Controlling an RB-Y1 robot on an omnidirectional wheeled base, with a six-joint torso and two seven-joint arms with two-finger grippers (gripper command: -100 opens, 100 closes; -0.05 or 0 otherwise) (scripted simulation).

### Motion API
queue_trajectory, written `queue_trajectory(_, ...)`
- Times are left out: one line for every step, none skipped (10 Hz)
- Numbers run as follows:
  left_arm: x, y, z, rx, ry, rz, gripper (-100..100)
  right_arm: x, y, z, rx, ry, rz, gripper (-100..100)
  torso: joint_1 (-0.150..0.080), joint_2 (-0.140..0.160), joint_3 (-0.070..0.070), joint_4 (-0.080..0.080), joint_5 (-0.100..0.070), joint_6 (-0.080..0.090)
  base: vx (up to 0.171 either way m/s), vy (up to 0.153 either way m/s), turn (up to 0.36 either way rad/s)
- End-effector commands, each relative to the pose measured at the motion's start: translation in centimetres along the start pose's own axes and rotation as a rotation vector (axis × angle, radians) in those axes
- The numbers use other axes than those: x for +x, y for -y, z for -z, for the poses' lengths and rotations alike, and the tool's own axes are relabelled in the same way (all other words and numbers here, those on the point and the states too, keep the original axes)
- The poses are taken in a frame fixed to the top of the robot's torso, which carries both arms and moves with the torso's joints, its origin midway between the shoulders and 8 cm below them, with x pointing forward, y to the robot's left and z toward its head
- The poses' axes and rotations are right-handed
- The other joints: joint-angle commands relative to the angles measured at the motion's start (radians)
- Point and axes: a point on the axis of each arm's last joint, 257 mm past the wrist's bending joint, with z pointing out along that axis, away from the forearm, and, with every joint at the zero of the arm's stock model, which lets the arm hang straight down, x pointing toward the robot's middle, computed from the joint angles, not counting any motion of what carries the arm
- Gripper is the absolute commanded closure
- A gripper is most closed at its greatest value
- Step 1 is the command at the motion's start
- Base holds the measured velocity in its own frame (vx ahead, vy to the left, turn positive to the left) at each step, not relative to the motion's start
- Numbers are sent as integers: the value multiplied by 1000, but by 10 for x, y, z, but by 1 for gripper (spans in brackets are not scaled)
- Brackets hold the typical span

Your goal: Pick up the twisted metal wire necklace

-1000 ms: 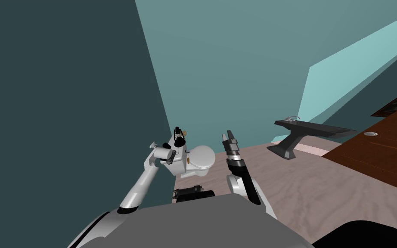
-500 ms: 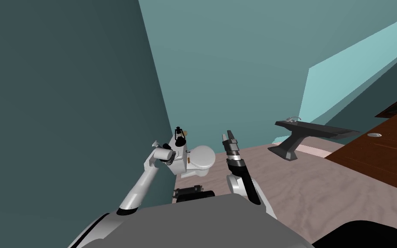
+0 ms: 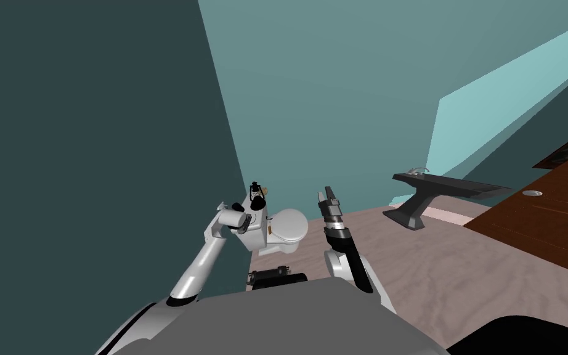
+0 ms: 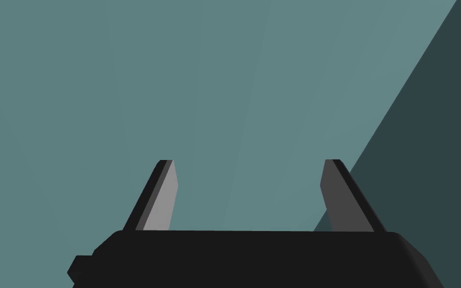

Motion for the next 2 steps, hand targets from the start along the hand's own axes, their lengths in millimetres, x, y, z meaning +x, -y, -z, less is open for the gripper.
queue_trajectory(0,0,0,0,0,0,100,0,0,0,0,0,0,0,0,0,0,0,0,0,0,0,0)
queue_trajectory(0,0,1,-1,0,0,0,0,0,0,0,0,0,0,0,0,0,0,0,0,0,0,0)
